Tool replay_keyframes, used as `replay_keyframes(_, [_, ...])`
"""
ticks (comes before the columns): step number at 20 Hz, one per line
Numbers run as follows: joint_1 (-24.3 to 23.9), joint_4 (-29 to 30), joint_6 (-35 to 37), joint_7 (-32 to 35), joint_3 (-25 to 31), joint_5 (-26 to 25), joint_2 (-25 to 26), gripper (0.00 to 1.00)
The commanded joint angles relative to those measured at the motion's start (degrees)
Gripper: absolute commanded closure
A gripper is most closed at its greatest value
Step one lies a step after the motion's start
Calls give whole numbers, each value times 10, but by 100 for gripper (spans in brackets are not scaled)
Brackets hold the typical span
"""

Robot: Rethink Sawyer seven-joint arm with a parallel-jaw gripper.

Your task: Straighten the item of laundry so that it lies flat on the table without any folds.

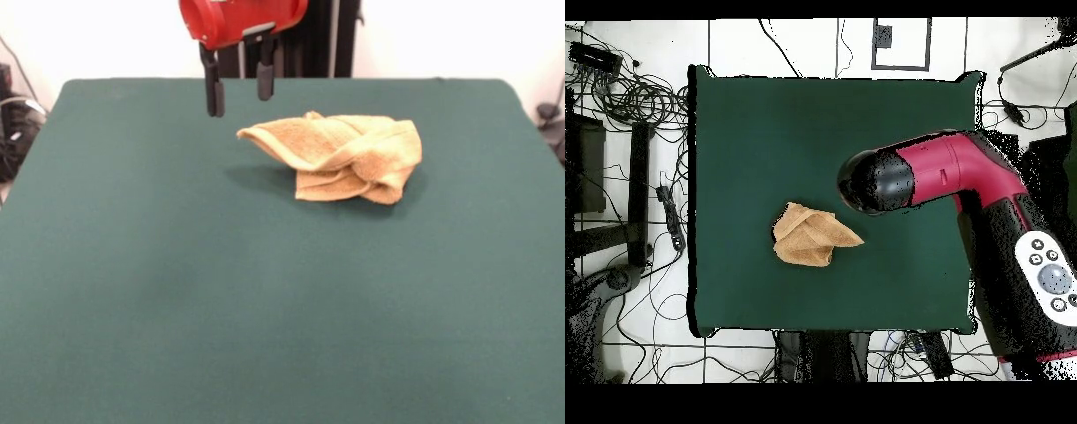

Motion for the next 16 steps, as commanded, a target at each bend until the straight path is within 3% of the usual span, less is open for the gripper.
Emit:
replay_keyframes(1, [36, 61, -41, 17, -33, -5, 11, 0])
replay_keyframes(16, [42, 51, -63, 7, -51, -7, 30, 0])
